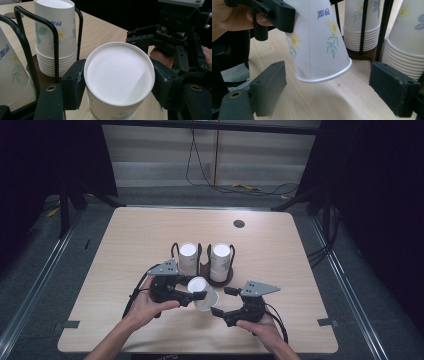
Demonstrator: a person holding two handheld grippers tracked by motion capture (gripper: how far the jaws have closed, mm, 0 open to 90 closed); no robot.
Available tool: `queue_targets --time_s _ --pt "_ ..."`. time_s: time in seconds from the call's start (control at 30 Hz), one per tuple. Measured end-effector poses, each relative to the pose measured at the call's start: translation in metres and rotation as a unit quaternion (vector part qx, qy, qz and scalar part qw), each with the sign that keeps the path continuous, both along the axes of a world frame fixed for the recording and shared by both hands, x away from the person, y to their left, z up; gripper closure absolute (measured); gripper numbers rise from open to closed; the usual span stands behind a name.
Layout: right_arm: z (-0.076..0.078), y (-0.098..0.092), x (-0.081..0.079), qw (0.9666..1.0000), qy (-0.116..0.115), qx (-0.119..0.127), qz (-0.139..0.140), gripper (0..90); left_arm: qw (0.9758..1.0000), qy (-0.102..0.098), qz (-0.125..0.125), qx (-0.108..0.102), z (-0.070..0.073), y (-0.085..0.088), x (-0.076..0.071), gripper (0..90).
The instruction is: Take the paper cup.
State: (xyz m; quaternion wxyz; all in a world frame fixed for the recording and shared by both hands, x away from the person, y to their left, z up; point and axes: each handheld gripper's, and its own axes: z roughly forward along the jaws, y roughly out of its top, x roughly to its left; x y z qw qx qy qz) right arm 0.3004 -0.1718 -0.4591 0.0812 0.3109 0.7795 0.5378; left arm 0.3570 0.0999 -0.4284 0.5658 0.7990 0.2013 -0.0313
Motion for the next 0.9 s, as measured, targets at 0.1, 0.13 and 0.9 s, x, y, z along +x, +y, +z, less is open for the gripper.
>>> queue_targets --time_s 0.1,0.13,0.9 --pt "0.0 0.001 0.0 0.9999 -0.001 0.003 0.011 14.0 0.9999 0.0 -0.014 0.004 0.0 -0.002 -0.002 35.0" --pt "0.0 0.001 0.001 0.9999 -0.001 0.004 0.014 14.0 0.9999 0.0 -0.014 0.004 0.0 -0.002 -0.002 35.1" --pt "-0.008 0.008 0.0 0.9979 0.015 0.03 0.056 17.0 0.9985 -0.001 -0.055 0.001 0.0 -0.018 -0.015 35.6"
